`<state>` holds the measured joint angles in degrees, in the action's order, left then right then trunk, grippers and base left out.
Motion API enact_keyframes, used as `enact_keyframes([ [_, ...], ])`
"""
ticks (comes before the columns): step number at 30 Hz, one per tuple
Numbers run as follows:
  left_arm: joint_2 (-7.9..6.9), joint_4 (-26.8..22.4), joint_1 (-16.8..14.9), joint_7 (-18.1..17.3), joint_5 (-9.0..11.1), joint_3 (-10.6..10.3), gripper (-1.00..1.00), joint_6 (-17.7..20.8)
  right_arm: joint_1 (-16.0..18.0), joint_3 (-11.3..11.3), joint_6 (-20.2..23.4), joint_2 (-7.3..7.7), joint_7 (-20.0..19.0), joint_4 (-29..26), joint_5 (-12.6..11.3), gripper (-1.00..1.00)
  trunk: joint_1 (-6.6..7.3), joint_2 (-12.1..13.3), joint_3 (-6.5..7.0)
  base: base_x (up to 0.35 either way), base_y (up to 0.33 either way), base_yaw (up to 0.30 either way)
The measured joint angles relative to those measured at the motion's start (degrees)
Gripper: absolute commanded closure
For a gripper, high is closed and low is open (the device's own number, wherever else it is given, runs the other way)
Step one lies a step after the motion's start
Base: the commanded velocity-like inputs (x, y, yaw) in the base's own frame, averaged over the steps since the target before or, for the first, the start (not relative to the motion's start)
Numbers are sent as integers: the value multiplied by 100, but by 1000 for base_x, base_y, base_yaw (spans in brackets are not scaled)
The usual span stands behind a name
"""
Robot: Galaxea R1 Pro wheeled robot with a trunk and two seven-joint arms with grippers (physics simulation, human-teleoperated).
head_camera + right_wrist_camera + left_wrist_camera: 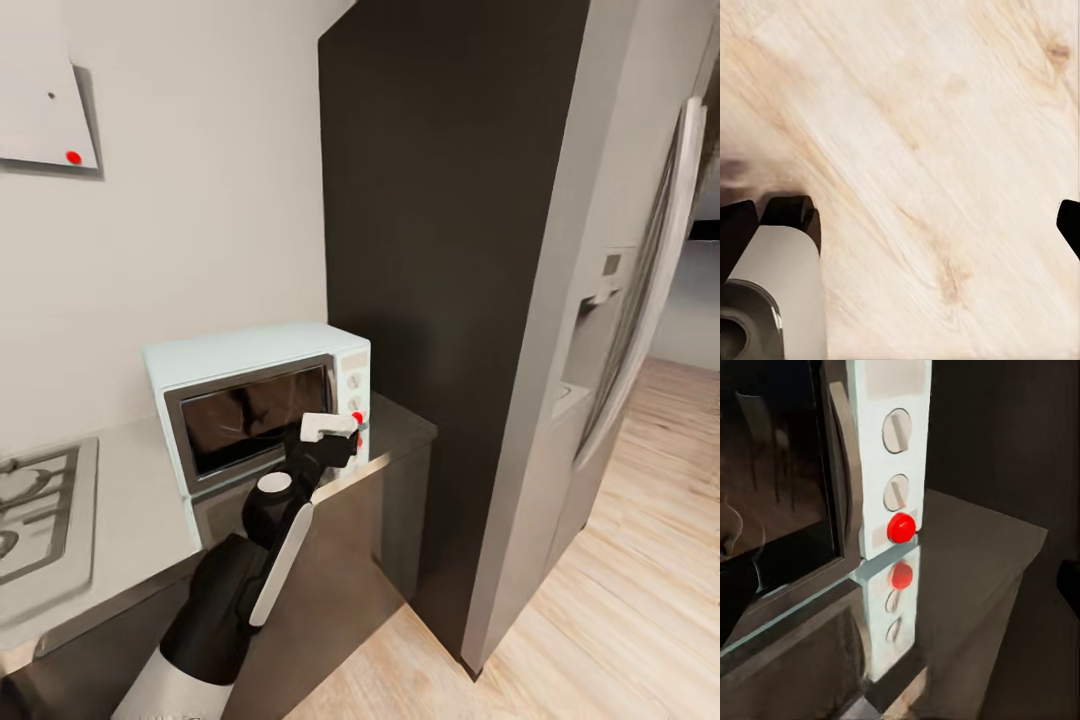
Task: In the kitchen, take the popcorn bag from the countertop, put it into the microwave, and heat it until the popcorn is cooked so the cooked popcorn ends up inside the bag.
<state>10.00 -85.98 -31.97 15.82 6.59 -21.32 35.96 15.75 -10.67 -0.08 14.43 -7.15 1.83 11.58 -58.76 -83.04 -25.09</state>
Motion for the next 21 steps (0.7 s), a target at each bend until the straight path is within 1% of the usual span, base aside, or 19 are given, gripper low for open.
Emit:
enact_keyframes([
  [1,0,-96,-139,222,-3,-79,-100,330,0,0,0,2,0,0,-1,-100,0,0,0,-309,-105,0],
  [3,0,-97,-146,235,3,-173,-100,340,0,0,0,5,7,0,-2,-100,0,0,0,-311,-105,0],
  [11,0,-47,-146,237,21,-199,-100,341,0,0,0,4,9,0,-3,-100,0,0,0,-313,-106,0],
  [12,0,-26,-146,237,47,-199,-100,337,0,0,0,4,9,0,-5,-100,0,0,0,-315,-106,0],
  [13,0,-4,-146,236,122,-199,-100,335,0,0,0,7,10,0,-4,-100,0,0,0,-316,-106,0],
  [14,0,152,-146,234,293,-199,-100,329,0,0,0,8,13,0,-3,-100,0,0,0,-317,-106,0],
  [16,0,818,-145,237,571,-198,-100,281,0,0,0,5,11,0,-4,-100,-1,1,-1,-320,-105,0],
  [17,0,1106,-145,239,629,-195,-100,204,0,0,0,5,10,0,-2,-100,0,1,-1,-325,-102,0],
  [18,0,2029,-148,237,740,-189,-100,-707,0,2,0,0,14,0,-4,-100,0,0,1,-325,-102,0],
  [19,0,2882,-144,228,783,-182,-100,-992,0,4,0,-2,14,0,-6,-100,-1,1,-1,-325,-102,0],
  [21,0,3347,-146,207,852,-182,-100,-1208,0,2,0,-4,16,0,-2,-100,0,0,-1,-325,-101,0],
])
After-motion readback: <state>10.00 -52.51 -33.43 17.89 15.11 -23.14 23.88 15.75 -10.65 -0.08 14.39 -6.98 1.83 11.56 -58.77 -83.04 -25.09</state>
